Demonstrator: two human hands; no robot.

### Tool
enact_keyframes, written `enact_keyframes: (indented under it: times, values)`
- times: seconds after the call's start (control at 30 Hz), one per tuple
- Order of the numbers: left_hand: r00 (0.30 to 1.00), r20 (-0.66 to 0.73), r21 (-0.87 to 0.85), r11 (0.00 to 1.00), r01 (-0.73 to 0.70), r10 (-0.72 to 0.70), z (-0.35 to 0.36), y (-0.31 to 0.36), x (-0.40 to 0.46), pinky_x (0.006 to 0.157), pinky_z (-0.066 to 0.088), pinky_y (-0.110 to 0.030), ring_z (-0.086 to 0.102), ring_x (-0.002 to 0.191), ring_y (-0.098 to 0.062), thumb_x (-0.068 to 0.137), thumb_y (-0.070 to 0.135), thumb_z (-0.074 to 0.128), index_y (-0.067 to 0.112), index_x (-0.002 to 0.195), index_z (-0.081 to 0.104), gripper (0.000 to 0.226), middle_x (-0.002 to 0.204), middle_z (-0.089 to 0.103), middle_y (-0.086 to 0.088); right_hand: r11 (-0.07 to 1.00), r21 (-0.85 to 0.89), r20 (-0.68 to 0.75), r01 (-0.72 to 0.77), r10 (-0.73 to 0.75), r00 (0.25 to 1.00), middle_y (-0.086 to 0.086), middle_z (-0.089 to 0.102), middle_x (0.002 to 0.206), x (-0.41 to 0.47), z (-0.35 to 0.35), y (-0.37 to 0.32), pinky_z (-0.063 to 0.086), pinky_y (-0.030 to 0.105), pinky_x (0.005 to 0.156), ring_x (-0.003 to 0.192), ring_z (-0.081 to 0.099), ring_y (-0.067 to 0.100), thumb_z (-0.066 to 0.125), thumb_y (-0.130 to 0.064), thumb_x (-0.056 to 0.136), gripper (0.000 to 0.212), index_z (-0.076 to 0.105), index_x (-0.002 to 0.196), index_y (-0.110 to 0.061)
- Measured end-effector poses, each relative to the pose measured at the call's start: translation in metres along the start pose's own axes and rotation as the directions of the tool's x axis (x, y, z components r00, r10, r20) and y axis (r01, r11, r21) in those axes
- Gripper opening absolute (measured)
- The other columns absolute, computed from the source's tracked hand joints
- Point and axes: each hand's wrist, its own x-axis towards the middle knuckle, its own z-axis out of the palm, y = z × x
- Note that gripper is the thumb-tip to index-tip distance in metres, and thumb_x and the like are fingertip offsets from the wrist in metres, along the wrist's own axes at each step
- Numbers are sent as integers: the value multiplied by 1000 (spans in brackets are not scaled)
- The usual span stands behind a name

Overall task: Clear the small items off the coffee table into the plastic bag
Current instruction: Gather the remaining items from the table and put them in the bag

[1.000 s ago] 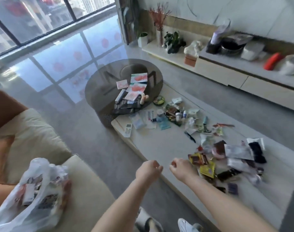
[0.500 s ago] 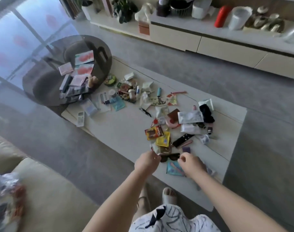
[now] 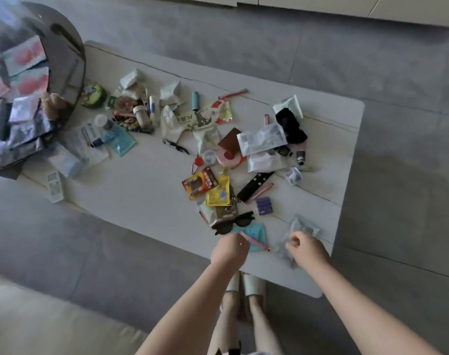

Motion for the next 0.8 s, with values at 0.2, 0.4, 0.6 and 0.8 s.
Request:
enact_keyframes:
  times: [0.2, 0.4, 0.6, 0.8]
  values:
    - [998, 58, 24, 999, 33, -34, 39, -18, 56, 79, 51, -33, 63, 98, -32, 92, 27, 38, 11, 107, 64, 34, 108, 66, -14, 994, 9, 29, 113, -113, 993, 3, 62, 120, 42, 56, 7, 48, 28, 85, 109, 59, 19, 60, -21, 90, 30, 59, 120, -17]
    - [997, -74, 28, 999, 33, -31, 50, -54, 105, 81, 44, -27, 57, 112, -22, 93, 26, 42, 22, 125, 58, 35, 126, 58, -2, 957, -159, 36, 245, -242, 970, 0, 56, 116, 73, 111, -12, 47, 31, 81, 105, 52, 19, 56, -28, 91, 24, 56, 114, -22]
    - [953, -274, 69, 991, -112, 127, 42, -65, 130, 71, 46, -27, 59, 99, -23, 94, 22, 44, 22, 109, 65, 26, 114, 61, -1, 916, -309, -51, 257, -286, 957, 0, 53, 113, 89, 141, -21, 41, 28, 75, 104, 50, 19, 52, -25, 93, 14, 50, 106, -19]
    - [914, -341, 153, 972, -176, 219, 35, -55, 133, 65, 48, -32, 57, 97, -21, 94, 26, 50, 21, 114, 51, 21, 110, 57, 1, 921, -298, -82, 250, -286, 955, 2, 51, 112, 88, 128, -21, 40, 27, 70, 101, 51, 19, 52, -25, 92, 19, 51, 109, -17]
